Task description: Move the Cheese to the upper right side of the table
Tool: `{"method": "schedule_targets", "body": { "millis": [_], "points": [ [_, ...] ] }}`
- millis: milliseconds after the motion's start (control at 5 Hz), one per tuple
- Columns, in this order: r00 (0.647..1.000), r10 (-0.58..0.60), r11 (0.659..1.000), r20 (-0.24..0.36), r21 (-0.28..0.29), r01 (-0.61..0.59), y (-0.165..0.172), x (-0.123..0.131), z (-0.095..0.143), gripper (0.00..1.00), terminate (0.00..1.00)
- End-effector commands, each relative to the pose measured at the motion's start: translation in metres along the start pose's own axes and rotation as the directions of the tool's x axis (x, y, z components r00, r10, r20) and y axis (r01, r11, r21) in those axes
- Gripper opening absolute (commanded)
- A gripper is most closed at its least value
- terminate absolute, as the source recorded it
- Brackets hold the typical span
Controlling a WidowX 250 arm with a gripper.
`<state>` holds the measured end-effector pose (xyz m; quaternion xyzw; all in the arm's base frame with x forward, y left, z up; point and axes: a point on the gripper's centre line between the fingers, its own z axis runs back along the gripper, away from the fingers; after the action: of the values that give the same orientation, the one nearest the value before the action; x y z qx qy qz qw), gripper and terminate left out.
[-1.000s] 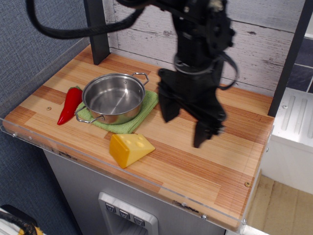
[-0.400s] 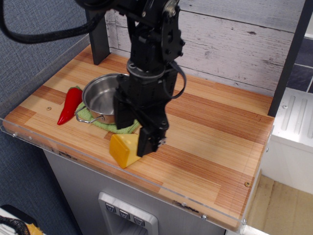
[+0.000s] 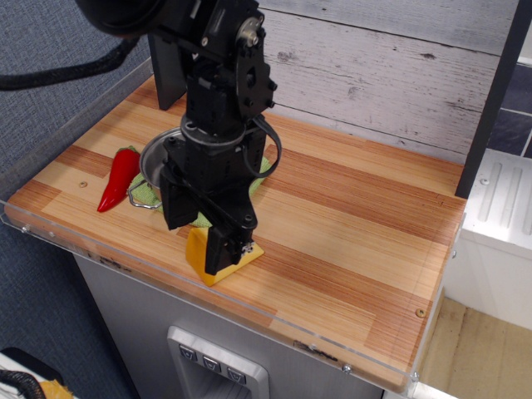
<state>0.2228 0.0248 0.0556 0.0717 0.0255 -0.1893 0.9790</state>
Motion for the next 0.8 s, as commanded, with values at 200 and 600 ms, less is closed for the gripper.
{"method": "schedule_targets", "body": {
  "millis": [200, 600],
  "points": [
    [0.999, -0.004, 1.000, 0.036, -0.004, 0.004, 0.013, 0.007, -0.009, 1.00, 0.00],
    [1.000, -0.021, 1.000, 0.012, 0.001, 0.021, 0.014, 0.010, -0.020, 1.00, 0.00]
  ]
}}
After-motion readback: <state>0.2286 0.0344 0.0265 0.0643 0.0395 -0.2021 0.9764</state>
